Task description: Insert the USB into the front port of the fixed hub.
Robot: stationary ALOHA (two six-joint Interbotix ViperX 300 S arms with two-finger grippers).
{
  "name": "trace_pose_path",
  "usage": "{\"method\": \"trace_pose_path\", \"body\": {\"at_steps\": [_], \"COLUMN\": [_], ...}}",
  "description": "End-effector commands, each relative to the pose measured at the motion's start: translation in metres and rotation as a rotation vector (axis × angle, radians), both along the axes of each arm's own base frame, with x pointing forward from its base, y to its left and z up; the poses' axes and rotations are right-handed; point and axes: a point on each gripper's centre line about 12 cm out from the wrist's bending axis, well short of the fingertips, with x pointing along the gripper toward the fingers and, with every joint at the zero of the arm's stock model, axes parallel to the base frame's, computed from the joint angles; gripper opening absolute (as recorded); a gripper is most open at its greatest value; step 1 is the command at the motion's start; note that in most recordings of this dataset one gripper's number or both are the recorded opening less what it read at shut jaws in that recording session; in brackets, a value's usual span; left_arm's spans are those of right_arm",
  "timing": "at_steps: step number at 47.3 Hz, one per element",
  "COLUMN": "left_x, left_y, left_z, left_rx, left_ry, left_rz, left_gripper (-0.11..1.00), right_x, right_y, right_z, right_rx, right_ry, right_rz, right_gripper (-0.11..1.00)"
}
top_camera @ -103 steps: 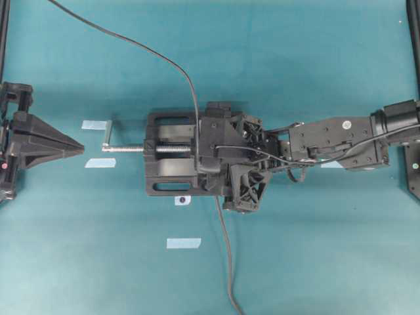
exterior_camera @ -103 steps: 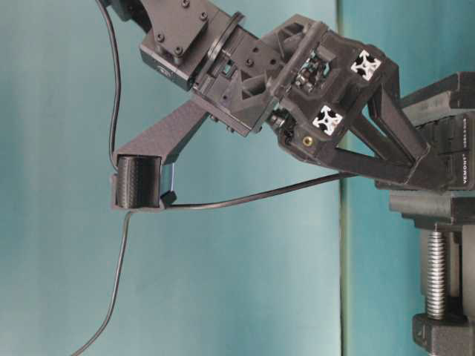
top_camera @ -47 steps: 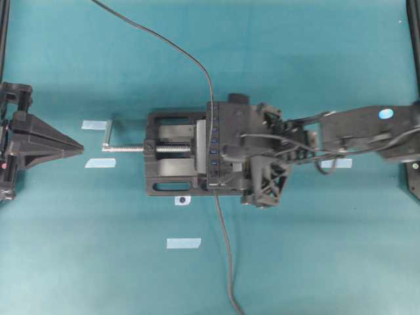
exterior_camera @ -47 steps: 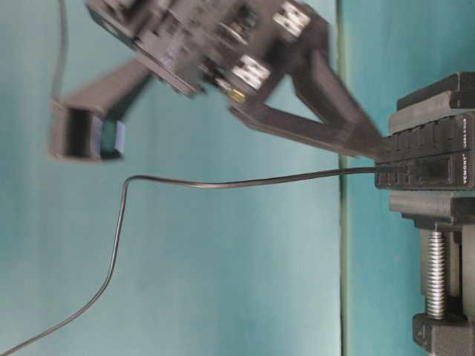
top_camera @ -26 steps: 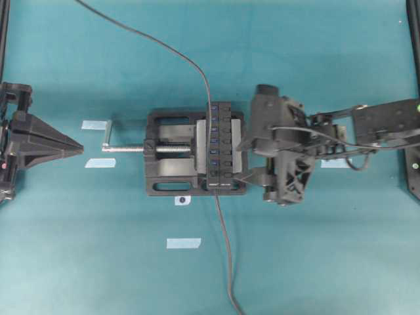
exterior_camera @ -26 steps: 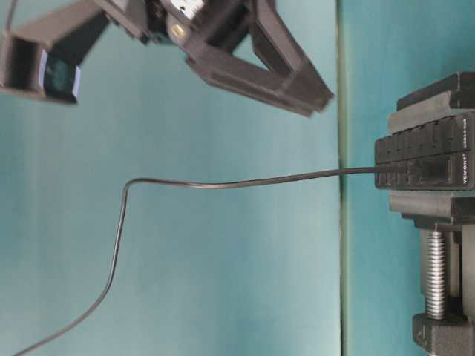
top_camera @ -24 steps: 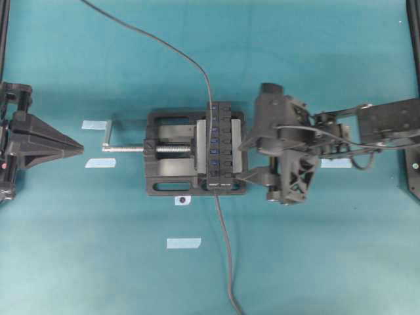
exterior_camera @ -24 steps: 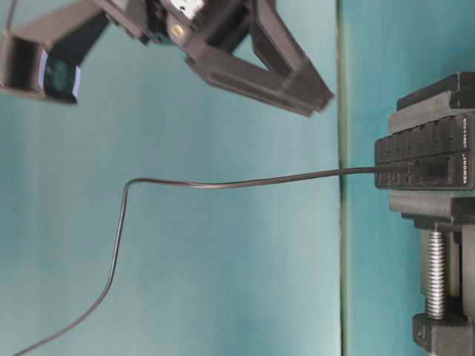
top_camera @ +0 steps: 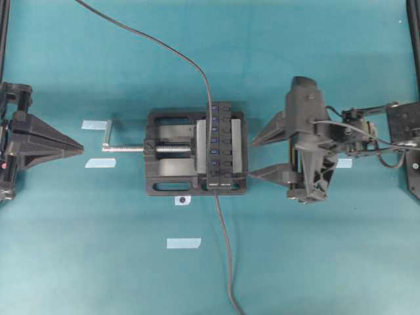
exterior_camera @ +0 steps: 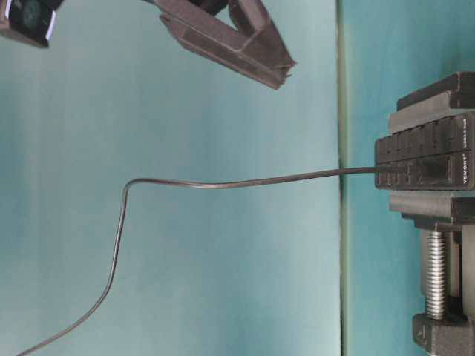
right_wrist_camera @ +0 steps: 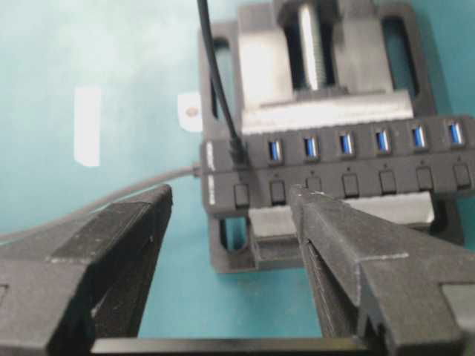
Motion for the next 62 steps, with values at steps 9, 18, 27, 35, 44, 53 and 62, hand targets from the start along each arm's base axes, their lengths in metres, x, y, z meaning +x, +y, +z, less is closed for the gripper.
{"method": "trace_pose_path", "body": {"at_steps": [9, 18, 27, 35, 44, 53, 62], "left_x": [0.002, 0.002, 0.001, 0.001, 0.0, 0.0, 0.0], "left_y": [0.0, 0.0, 0.0, 0.0, 0.0, 0.0, 0.0], "left_z": [0.007, 0.01, 0.01, 0.01, 0.01, 0.01, 0.009], "left_rx": [0.0, 0.005, 0.004, 0.005, 0.004, 0.005, 0.004], "left_ry": [-0.02, -0.033, -0.033, -0.034, -0.037, -0.037, -0.031], "left_rz": [-0.002, -0.003, -0.003, -0.003, -0.003, -0.003, -0.003], "left_gripper": [0.0, 0.0, 0.0, 0.0, 0.0, 0.0, 0.0], "right_x": [-0.002, -0.006, -0.008, -0.012, -0.014, -0.014, -0.015], "right_y": [0.004, 0.008, 0.009, 0.009, 0.01, 0.011, 0.011], "right_z": [0.007, 0.001, -0.002, -0.01, -0.013, -0.013, -0.015], "right_rx": [0.014, 0.012, 0.012, 0.013, 0.013, 0.015, 0.015], "right_ry": [-0.059, -0.041, -0.033, -0.018, -0.032, -0.059, -0.057], "right_rz": [0.006, 0.019, 0.021, 0.024, 0.028, 0.03, 0.03], "right_gripper": [0.68, 0.68, 0.68, 0.69, 0.69, 0.69, 0.69]}}
